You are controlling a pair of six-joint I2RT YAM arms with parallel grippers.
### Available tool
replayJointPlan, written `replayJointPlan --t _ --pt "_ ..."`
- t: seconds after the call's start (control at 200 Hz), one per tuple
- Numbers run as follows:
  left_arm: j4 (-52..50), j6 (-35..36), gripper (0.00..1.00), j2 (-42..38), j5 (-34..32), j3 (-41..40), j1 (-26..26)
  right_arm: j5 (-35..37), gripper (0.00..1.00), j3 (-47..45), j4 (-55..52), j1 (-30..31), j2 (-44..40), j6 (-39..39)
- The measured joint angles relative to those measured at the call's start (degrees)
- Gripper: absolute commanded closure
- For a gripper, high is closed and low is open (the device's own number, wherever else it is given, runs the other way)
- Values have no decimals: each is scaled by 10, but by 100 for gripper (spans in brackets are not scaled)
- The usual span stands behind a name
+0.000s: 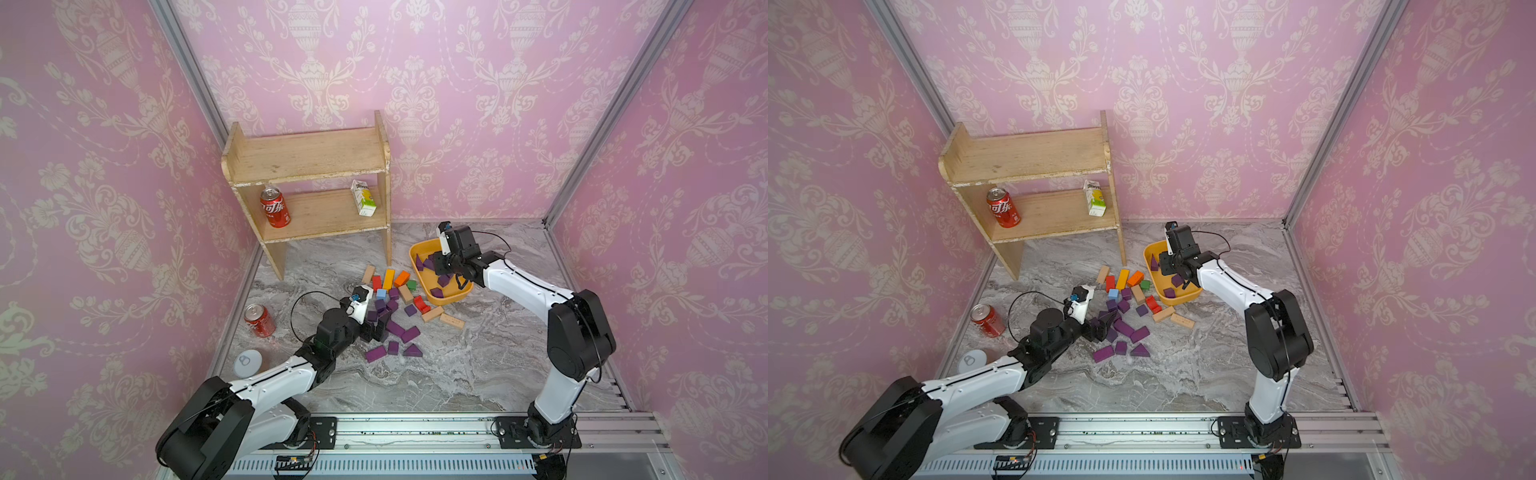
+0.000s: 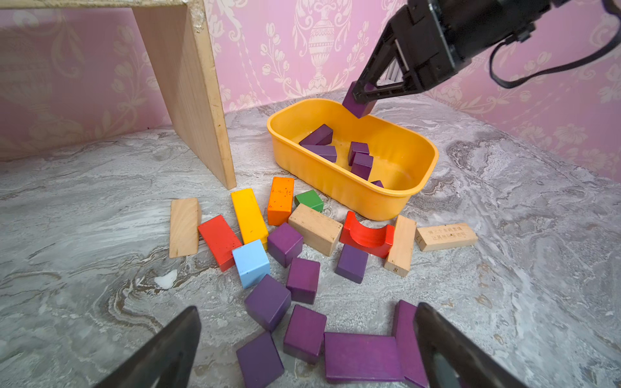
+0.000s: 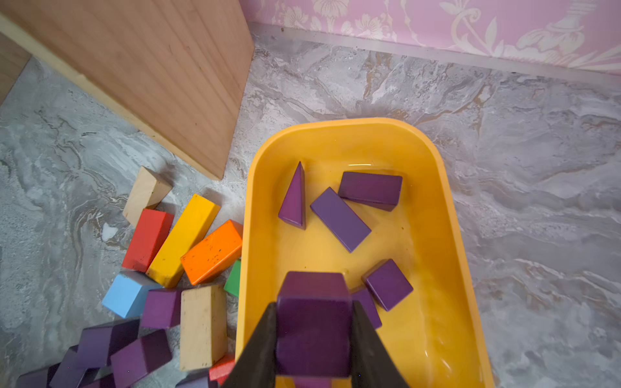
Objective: Pick purple bricks into the storage bin
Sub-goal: Place the building block in the storage box.
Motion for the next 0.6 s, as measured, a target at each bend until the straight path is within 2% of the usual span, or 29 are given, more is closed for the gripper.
replayJointPlan --t 0.055,0.12,0.185,0.42,0.6 --pt "-2 0 1 0 -5 0 0 -1 68 21 -10 0 24 -5" --pt "-3 0 1 0 -10 0 0 0 47 38 -18 0 45 -8" --pt "-7 0 1 3 -21 1 0 4 38 46 -25 0 60 -10" --pt "-103 -7 1 24 -97 58 0 7 35 6 -18 0 31 -15" --pt "-165 -37 1 32 -135 106 0 0 35 -96 3 0 -79 -12"
